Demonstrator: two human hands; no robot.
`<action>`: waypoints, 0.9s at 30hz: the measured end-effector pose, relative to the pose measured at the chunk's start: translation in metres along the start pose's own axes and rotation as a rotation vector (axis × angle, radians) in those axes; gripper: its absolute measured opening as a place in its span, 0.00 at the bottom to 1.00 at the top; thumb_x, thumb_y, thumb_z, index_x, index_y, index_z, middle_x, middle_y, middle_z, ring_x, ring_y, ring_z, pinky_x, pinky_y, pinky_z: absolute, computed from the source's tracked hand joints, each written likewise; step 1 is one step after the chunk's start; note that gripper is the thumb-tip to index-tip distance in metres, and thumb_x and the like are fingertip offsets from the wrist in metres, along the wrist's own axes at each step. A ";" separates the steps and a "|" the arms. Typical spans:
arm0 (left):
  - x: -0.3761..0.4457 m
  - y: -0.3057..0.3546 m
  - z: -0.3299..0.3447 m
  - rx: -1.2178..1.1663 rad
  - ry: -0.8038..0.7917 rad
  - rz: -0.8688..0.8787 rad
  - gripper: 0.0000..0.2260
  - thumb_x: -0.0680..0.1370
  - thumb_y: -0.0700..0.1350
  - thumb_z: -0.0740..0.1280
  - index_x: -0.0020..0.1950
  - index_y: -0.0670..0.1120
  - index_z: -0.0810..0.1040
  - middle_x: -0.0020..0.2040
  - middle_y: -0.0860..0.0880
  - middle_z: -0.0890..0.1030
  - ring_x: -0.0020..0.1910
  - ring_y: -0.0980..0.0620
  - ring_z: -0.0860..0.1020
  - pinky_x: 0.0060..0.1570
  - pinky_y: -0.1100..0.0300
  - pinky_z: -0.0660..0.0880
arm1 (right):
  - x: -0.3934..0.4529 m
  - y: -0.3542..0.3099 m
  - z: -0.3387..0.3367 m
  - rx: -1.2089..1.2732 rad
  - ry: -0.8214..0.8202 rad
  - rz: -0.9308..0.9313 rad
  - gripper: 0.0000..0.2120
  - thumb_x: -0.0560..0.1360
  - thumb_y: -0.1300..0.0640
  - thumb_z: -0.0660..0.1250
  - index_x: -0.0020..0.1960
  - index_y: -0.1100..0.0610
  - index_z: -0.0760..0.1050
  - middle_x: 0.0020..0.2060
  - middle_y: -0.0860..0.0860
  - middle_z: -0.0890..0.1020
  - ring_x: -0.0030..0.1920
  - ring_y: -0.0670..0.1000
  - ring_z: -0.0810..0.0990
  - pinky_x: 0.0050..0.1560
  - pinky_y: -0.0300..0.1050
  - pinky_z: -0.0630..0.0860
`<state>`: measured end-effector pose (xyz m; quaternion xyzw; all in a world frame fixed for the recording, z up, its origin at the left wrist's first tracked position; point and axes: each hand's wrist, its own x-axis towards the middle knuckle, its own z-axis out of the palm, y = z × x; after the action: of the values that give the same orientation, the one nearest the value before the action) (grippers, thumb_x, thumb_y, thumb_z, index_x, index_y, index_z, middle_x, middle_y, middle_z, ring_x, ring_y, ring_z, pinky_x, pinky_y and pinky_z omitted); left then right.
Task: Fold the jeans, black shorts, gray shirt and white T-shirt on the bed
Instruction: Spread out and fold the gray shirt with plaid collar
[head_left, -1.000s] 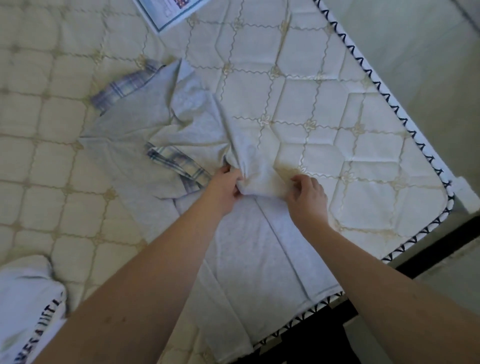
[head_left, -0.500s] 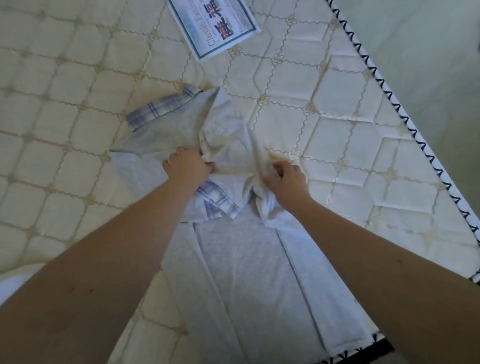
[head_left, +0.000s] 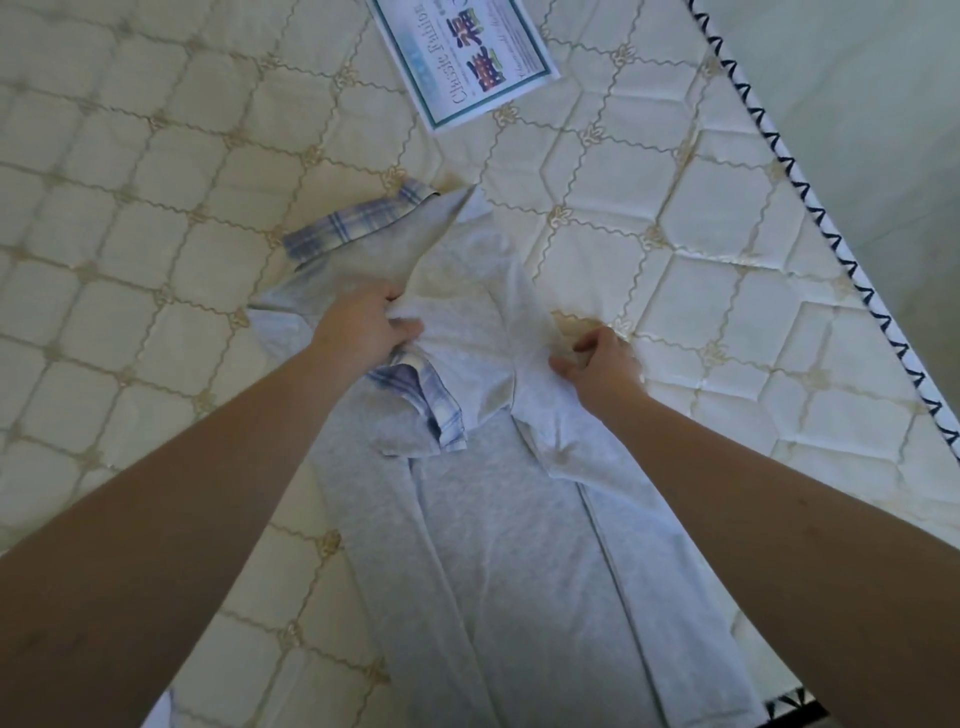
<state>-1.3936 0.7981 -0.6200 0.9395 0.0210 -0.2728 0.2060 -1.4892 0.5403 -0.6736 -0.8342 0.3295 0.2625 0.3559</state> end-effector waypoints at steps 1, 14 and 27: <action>0.002 0.000 0.003 0.025 -0.018 -0.022 0.23 0.77 0.52 0.70 0.69 0.43 0.73 0.63 0.41 0.77 0.58 0.41 0.77 0.55 0.51 0.73 | 0.001 -0.001 -0.001 0.000 -0.003 -0.002 0.15 0.71 0.41 0.70 0.50 0.44 0.68 0.57 0.50 0.75 0.58 0.56 0.75 0.62 0.58 0.72; 0.094 0.068 0.018 -0.144 0.019 0.035 0.10 0.78 0.54 0.67 0.54 0.50 0.79 0.47 0.49 0.81 0.45 0.50 0.79 0.35 0.63 0.70 | 0.019 0.006 -0.009 -0.129 -0.138 -0.106 0.15 0.75 0.48 0.70 0.54 0.52 0.67 0.56 0.56 0.74 0.57 0.59 0.74 0.59 0.52 0.72; 0.150 0.104 0.012 -0.029 -0.070 0.056 0.17 0.78 0.52 0.67 0.51 0.37 0.79 0.42 0.45 0.79 0.58 0.40 0.78 0.40 0.59 0.69 | 0.030 0.005 -0.007 -0.121 -0.201 -0.067 0.11 0.79 0.49 0.64 0.58 0.52 0.67 0.60 0.57 0.71 0.60 0.59 0.71 0.62 0.52 0.71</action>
<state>-1.2558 0.6874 -0.6681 0.9265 -0.0084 -0.2995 0.2277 -1.4720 0.5215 -0.6909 -0.8343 0.2475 0.3520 0.3445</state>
